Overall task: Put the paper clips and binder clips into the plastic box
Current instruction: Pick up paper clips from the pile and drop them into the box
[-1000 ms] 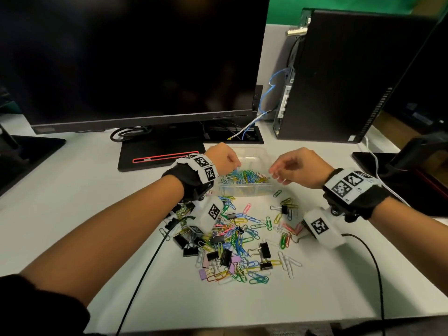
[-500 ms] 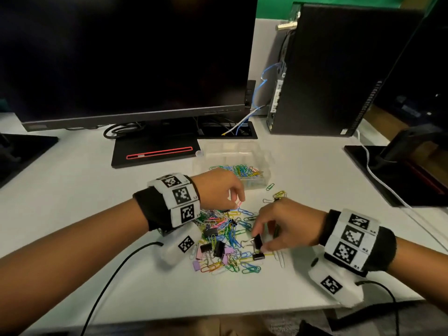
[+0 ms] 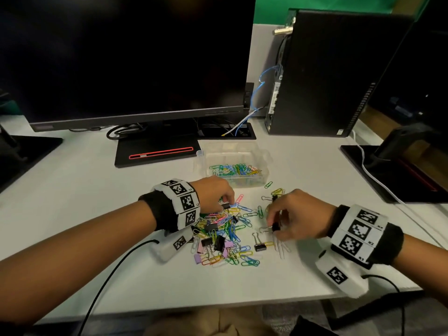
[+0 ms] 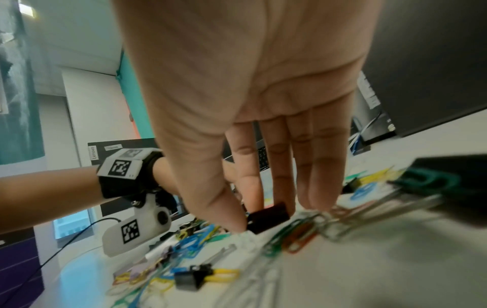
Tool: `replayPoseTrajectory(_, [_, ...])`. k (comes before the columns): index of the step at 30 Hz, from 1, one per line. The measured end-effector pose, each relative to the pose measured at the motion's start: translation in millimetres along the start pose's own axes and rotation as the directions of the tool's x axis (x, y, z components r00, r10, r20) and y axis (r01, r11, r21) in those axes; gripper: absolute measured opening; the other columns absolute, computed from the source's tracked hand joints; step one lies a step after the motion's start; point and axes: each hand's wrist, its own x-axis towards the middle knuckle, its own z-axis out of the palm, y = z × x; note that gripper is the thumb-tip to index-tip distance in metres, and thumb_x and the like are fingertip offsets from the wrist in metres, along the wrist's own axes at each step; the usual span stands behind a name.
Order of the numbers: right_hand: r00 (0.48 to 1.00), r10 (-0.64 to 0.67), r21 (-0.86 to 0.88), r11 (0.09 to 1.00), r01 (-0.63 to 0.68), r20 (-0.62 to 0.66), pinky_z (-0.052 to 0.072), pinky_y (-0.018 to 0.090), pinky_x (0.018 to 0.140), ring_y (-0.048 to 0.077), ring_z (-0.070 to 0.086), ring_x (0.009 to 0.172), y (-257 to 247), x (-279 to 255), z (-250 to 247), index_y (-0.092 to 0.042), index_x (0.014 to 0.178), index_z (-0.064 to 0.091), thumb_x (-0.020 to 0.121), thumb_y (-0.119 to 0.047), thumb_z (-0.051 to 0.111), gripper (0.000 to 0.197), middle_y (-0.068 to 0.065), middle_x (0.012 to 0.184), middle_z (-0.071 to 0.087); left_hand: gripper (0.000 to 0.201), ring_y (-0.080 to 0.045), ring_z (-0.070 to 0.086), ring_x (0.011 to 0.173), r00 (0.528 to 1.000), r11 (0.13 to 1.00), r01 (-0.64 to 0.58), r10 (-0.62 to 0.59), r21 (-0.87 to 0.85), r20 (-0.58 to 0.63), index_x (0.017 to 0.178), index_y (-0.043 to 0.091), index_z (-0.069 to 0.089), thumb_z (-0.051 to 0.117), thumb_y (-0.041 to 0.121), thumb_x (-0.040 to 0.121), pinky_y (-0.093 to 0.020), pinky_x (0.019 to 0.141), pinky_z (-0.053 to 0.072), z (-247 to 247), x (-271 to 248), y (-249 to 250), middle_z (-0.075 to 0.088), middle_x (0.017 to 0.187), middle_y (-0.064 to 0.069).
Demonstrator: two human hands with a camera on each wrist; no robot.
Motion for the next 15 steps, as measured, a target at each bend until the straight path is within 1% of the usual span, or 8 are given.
replayPoseTrajectory(1, [1.000,0.024,-0.008,1.000,-0.024,-0.004,0.044,0.012,0.066,-0.004,0.053,0.060,5.5,-5.2,-1.8,-0.025,0.083,0.071,0.067,-0.026,0.071,0.017,-0.013,0.076,0.067,0.033,-0.007,0.050,0.093,1.000,1.000,0.000,0.000,0.010,-0.002,0.121,0.017,0.061,0.060,0.017,0.089,-0.017,0.077,0.033,0.7,0.3,-0.2,0.060,0.119,-0.003])
replayPoseTrajectory(3, [0.997,0.071,-0.025,0.997,-0.071,-0.004,0.046,0.015,0.066,-0.002,0.055,0.062,16.8,-16.0,-3.5,-0.025,0.081,0.071,0.067,-0.027,0.070,0.014,-0.014,0.078,0.068,0.031,-0.014,0.054,0.103,1.000,0.999,0.000,0.000,0.039,-0.003,0.119,0.017,0.061,0.060,0.019,0.088,-0.020,0.079,0.035,1.7,1.2,-0.4,0.060,0.118,-0.003])
replayPoseTrajectory(5, [0.994,0.112,-0.045,0.993,-0.112,-0.002,0.047,0.016,0.067,-0.001,0.056,0.064,26.3,-25.6,-4.1,-0.025,0.077,0.070,0.066,-0.026,0.069,0.011,-0.013,0.079,0.069,0.028,-0.018,0.054,0.105,1.000,0.998,-0.001,0.002,0.069,-0.014,0.115,0.016,0.062,0.062,0.022,0.087,-0.025,0.082,0.040,1.8,1.8,-1.3,0.061,0.115,-0.003])
replayPoseTrajectory(7, [0.990,0.141,-0.078,0.987,-0.141,0.000,0.042,0.010,0.062,-0.005,0.054,0.063,33.6,-32.7,-4.8,-0.026,0.072,0.067,0.065,-0.027,0.068,0.007,-0.012,0.077,0.068,0.023,-0.018,0.056,0.100,0.999,0.998,0.005,-0.003,0.058,-0.044,0.106,0.013,0.062,0.065,0.022,0.085,-0.026,0.079,0.041,1.5,2.4,-2.3,0.063,0.110,-0.003])
replayPoseTrajectory(9, [0.987,0.160,-0.106,0.982,-0.157,0.020,0.037,0.008,0.057,-0.009,0.052,0.064,38.7,-35.9,-4.2,-0.030,0.068,0.063,0.066,-0.029,0.068,0.006,-0.015,0.075,0.065,0.017,-0.017,0.056,0.092,0.998,1.000,0.014,-0.012,0.026,-0.069,0.098,0.011,0.063,0.067,0.020,0.084,-0.022,0.072,0.039,1.8,3.0,-3.1,0.065,0.105,-0.004])
replayPoseTrajectory(11, [0.985,0.170,-0.129,0.978,-0.164,0.034,0.036,0.008,0.058,-0.004,0.052,0.062,40.0,-35.3,-2.1,-0.032,0.067,0.062,0.067,-0.031,0.067,0.006,-0.015,0.076,0.063,0.015,-0.015,0.058,0.087,0.997,1.000,0.026,-0.027,-0.017,-0.071,0.094,0.009,0.065,0.068,0.019,0.083,-0.016,0.064,0.037,2.5,3.6,-3.3,0.067,0.101,-0.005])
replayPoseTrajectory(13, [0.988,0.155,-0.160,0.975,-0.152,0.012,0.043,0.016,0.065,0.000,0.052,0.068,36.4,-31.6,-0.8,-0.028,0.072,0.066,0.068,-0.032,0.066,0.006,-0.013,0.082,0.062,0.016,-0.012,0.058,0.079,0.996,0.996,0.043,-0.049,-0.077,-0.073,0.093,0.009,0.066,0.070,0.019,0.082,-0.009,0.056,0.034,1.4,2.6,-2.6,0.069,0.097,-0.005])
replayPoseTrajectory(15, [0.994,0.109,-0.199,0.974,-0.110,-0.019,0.046,0.023,0.070,0.007,0.053,0.077,27.4,-26.0,0.0,-0.026,0.081,0.067,0.071,-0.034,0.065,0.013,-0.011,0.087,0.060,0.017,-0.004,0.052,0.067,0.993,0.991,0.052,-0.065,-0.122,-0.101,0.094,0.009,0.066,0.070,0.020,0.081,-0.004,0.053,0.031,-2.0,0.2,-2.2,0.067,0.090,-0.001])
